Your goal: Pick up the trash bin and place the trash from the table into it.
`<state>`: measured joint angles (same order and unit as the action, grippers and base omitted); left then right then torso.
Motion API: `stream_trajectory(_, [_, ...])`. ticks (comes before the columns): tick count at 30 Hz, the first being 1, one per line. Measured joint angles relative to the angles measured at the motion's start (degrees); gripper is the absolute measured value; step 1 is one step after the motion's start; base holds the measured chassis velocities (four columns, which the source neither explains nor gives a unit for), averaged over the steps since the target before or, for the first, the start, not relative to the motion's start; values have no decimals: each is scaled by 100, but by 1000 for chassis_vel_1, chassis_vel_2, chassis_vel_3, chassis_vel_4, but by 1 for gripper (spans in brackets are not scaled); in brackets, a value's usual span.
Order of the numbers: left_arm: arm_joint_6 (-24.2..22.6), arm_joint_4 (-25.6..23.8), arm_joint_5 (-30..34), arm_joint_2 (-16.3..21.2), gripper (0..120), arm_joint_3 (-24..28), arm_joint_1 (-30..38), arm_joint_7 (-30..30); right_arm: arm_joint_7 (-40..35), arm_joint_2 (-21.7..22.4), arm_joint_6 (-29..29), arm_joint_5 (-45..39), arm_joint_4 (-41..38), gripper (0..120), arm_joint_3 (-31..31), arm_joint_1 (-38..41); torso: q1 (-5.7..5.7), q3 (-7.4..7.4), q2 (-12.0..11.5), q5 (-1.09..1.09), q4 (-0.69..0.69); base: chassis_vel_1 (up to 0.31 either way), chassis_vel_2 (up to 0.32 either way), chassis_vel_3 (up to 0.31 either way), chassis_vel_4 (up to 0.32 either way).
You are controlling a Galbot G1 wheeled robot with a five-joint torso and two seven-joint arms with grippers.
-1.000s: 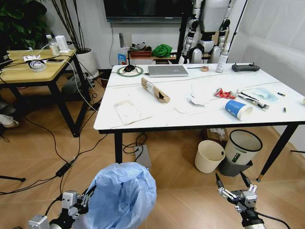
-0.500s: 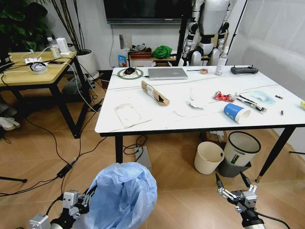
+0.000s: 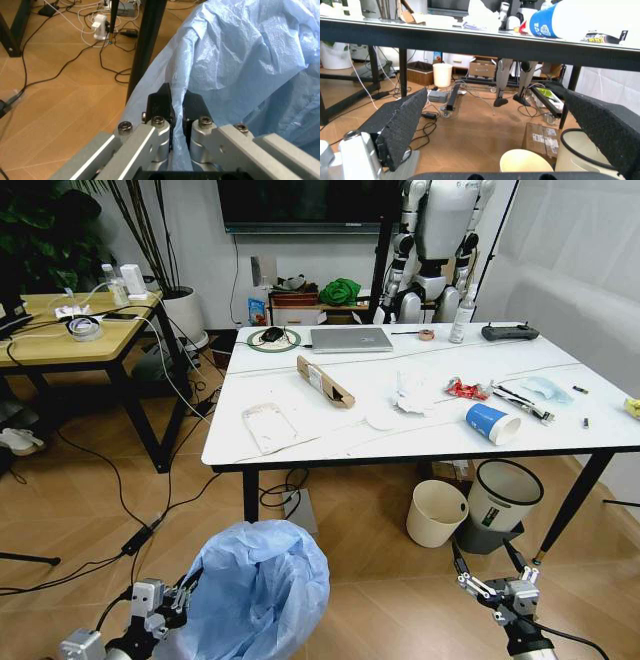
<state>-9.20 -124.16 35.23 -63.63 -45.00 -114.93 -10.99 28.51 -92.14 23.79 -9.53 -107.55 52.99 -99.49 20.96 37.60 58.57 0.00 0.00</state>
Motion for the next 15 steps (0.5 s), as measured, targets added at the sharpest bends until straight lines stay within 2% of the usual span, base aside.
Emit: stream_trajectory(15, [20, 20, -15, -22, 0, 0, -4, -5, -5, 0, 21, -5, -19, 100, 2, -11, 170, 216, 387, 0, 0, 0, 0, 0, 0])
